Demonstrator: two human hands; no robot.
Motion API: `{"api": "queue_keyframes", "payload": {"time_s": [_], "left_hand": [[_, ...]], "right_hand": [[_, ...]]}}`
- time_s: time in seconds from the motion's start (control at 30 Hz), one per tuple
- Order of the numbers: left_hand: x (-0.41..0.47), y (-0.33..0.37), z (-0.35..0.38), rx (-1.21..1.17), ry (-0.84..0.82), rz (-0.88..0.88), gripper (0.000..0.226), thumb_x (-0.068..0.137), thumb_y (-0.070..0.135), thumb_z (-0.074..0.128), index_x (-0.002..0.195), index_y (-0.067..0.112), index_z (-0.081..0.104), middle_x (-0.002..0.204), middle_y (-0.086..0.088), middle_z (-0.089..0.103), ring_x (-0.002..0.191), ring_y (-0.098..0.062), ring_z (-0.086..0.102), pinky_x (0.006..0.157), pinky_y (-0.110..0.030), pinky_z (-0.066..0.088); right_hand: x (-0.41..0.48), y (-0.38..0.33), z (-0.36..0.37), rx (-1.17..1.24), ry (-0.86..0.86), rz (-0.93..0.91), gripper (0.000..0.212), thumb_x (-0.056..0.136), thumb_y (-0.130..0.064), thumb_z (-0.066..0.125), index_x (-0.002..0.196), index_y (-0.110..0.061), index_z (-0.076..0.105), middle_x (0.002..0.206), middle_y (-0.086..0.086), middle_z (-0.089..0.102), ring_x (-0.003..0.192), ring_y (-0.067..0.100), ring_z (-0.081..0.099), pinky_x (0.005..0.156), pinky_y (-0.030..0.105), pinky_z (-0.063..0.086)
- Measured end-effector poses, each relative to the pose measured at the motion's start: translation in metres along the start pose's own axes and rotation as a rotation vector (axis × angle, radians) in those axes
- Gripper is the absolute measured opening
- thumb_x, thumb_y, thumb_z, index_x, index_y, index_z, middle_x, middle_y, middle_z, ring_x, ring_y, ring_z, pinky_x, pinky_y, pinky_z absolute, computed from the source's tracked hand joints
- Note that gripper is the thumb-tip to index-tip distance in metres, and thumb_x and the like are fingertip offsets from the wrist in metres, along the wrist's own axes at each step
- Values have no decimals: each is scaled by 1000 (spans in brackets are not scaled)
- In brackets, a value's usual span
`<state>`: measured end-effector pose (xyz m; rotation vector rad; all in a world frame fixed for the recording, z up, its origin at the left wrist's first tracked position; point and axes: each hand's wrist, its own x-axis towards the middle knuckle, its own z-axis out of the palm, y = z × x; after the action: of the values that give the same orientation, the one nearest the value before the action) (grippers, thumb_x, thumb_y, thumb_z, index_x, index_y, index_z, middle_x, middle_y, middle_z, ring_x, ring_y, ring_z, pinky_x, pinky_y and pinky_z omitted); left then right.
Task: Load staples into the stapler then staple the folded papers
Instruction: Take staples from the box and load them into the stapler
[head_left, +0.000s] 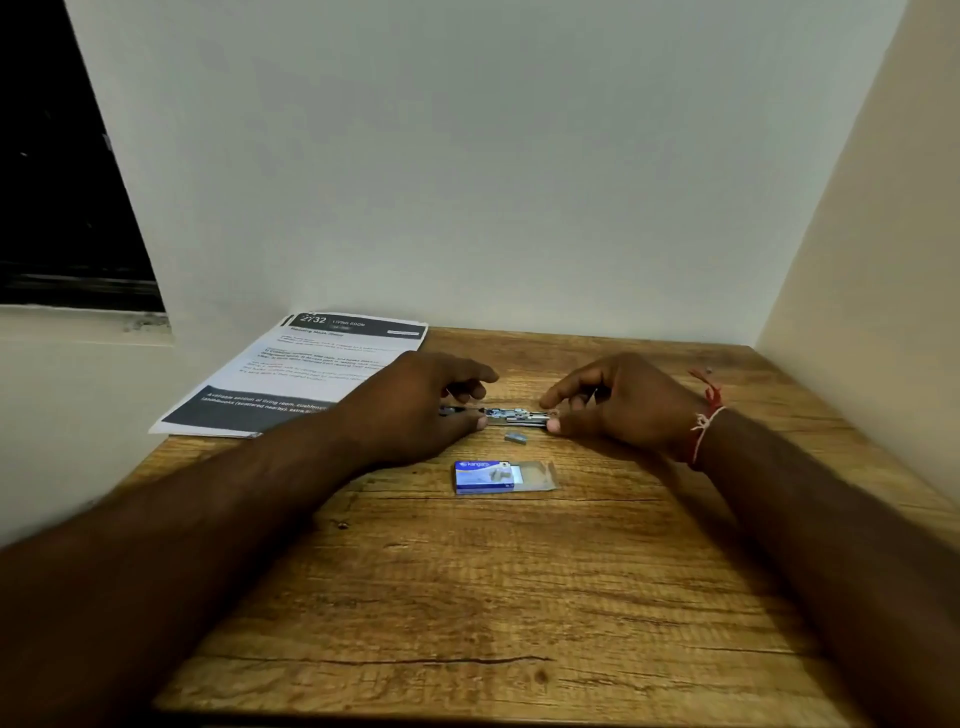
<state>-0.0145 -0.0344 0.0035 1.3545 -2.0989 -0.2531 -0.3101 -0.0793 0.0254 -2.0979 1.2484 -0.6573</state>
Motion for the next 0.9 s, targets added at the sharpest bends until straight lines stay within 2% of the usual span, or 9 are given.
{"api": "queue_keyframes", "payload": {"time_s": [0.17,0.27,0.33,0.43,0.5,0.63,0.77,0.87,0.9], "left_hand": [[1,2,8,-38,-6,18,46,100,25,86,143,36,76,112,21,80,104,7,71,90,-10,56],[1,7,9,1,-10,45,49,102,25,84,147,40,73,114,19,80,103,2,73,95,-22,62],[0,11,6,22,-18,64,51,103,24,82,150,42,70,118,17,80,105,-1,73,97,-27,62],[1,12,7,51,-29,105,59,104,26,80,157,46,62,121,16,79,105,-4,72,97,-34,63],[2,12,7,54,-27,137,66,104,26,79,161,50,56,119,17,77,102,-3,70,94,-34,62],[3,10,8,37,-26,196,74,105,26,78,165,55,48,114,20,71,96,2,64,88,-28,58],[4,7,14,37,1,217,75,105,26,78,167,53,47,113,12,71,95,-5,62,94,-38,58],[5,6,15,41,5,227,72,105,26,78,166,51,50,111,8,70,95,-6,63,94,-40,58],[5,7,14,42,4,227,70,104,26,78,165,50,52,111,8,70,94,-5,63,94,-40,59]], "right_hand": [[4,1,8,-136,63,-65,16,87,-28,94,102,-29,90,91,-2,83,63,-10,60,60,9,42],[5,0,11,-164,99,-97,8,92,-29,89,100,-32,89,95,-12,81,76,-16,62,70,20,41],[3,-4,11,-200,110,-106,4,96,-30,85,99,-31,86,95,-16,78,78,-19,60,69,21,38],[4,-4,14,-213,172,-125,1,102,-29,78,103,-30,77,76,-19,70,63,-3,59,60,19,36],[5,-4,18,-174,207,-173,4,105,-27,74,104,-31,72,77,-19,72,59,3,58,58,18,39],[7,-5,21,-24,248,-231,9,103,-23,76,106,-31,76,96,-5,79,85,28,74,79,41,59],[7,-1,19,79,251,-245,18,97,-20,85,107,-34,81,95,-6,82,66,21,60,70,35,52],[7,1,20,135,248,-259,23,95,-18,86,111,-33,82,99,-6,85,87,48,72,87,57,63],[6,1,20,133,245,-260,25,95,-17,86,114,-33,82,99,-7,85,94,50,73,92,62,62]]}}
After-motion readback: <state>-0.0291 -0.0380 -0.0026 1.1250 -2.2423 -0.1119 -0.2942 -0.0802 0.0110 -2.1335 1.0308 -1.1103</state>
